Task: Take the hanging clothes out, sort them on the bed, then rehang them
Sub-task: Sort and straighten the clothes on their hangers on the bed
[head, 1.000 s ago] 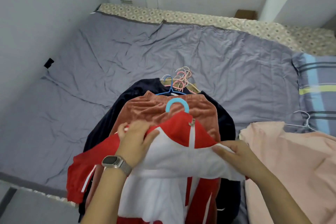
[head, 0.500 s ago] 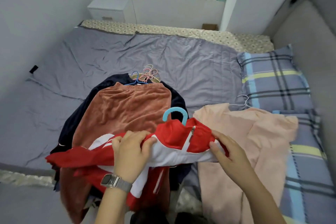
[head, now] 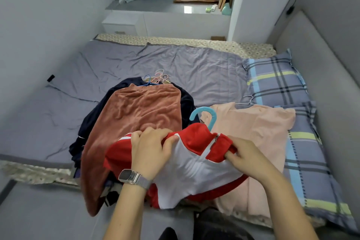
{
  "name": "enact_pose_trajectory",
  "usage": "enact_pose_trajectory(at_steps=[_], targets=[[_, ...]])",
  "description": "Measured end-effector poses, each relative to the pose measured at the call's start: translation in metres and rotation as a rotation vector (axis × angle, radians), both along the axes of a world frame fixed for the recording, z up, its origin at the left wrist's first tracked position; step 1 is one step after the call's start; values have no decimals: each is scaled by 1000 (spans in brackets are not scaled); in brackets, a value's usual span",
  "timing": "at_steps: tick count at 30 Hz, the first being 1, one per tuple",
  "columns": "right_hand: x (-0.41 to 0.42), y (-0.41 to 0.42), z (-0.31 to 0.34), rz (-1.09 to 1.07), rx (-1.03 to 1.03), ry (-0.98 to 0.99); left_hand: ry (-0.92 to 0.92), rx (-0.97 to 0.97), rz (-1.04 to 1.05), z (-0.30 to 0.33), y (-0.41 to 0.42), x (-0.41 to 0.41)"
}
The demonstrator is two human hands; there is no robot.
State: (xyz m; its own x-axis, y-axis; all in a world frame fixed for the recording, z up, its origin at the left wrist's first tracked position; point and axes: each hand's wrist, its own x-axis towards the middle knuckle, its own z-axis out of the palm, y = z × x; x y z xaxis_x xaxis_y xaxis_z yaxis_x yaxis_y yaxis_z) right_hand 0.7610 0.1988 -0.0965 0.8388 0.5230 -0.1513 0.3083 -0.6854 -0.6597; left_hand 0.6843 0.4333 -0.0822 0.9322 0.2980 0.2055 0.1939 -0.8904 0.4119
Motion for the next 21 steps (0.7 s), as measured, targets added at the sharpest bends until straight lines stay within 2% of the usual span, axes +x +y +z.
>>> enact_pose_trajectory(at_steps=[6,11,15,21], targets=[[-85,37,5,23,-61,-135,-66,-141,86,4,32,-99],[-120,43,11,24,-60,-169,-99,-172,126,4,32,-139],[-135,15,16,-71,-21,-243,-161,-150,39,13,12,-143],[-157,-45,39,-287,-79,-431,-346,-214,-192,25,-16,-127]])
